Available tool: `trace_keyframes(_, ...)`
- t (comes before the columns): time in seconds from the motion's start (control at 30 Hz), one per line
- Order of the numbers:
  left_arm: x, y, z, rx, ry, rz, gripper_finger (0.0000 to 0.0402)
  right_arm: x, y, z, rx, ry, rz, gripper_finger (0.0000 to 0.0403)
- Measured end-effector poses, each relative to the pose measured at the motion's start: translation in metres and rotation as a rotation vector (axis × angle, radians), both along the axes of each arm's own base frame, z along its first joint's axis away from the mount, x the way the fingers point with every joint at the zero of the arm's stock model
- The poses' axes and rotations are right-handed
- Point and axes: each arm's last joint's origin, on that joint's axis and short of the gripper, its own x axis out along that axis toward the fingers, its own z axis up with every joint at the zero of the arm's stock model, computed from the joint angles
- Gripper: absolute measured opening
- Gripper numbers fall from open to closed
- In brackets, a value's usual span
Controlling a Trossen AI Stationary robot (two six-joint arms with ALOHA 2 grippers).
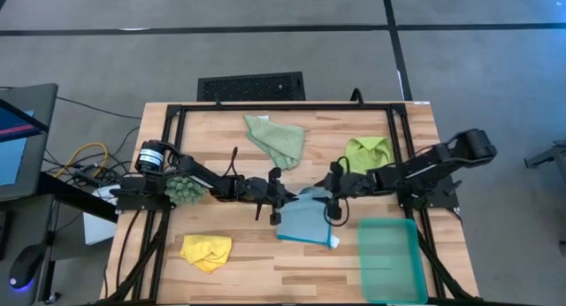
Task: Fold microfiber towels
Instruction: Fold the blue microfiber cloth
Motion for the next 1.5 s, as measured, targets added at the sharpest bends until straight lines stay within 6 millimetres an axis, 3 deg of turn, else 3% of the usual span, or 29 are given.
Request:
trace_keyframes(0.23,0.0,-0.001,0.0,0.008,0.001,-0.005,0.0008,0.011,-0.007,-0.017,0.002,0.005,0.066,0.0192)
trace_keyframes(0.4,0.0,0.0,0.0,0.006,0.001,0.002,0.0008,0.012,-0.009,-0.022,0.031,0.02,0.093,0.0106)
trace_keyframes(0.57,-0.001,0.003,0.005,0.022,-0.016,0.136,0.0019,0.011,-0.01,-0.014,0.032,-0.012,0.093,0.0014)
trace_keyframes(0.83,-0.009,0.007,0.02,0.053,0.028,0.283,0.0135,0.006,-0.009,-0.001,-0.006,-0.034,0.008,0.0015)
trace_keyframes(1.0,-0.019,-0.007,0.038,0.03,0.04,0.245,0.019,0.004,-0.009,-0.004,-0.001,-0.006,-0.009,0.0008)
trace_keyframes(1.13,-0.021,-0.028,0.039,0.082,0.033,0.127,0.0197,0.007,-0.009,-0.002,0.031,0.033,-0.037,0.002)
trace_keyframes(1.3,-0.02,-0.039,0.028,0.045,0.058,0.041,0.0179,0.017,-0.004,0.01,0.011,0.096,-0.077,0.0011)
trace_keyframes(1.5,-0.018,-0.047,-0.013,-0.037,0.159,0.043,0.0153,0.026,0.012,0.024,-0.013,0.07,-0.009,0.0013)
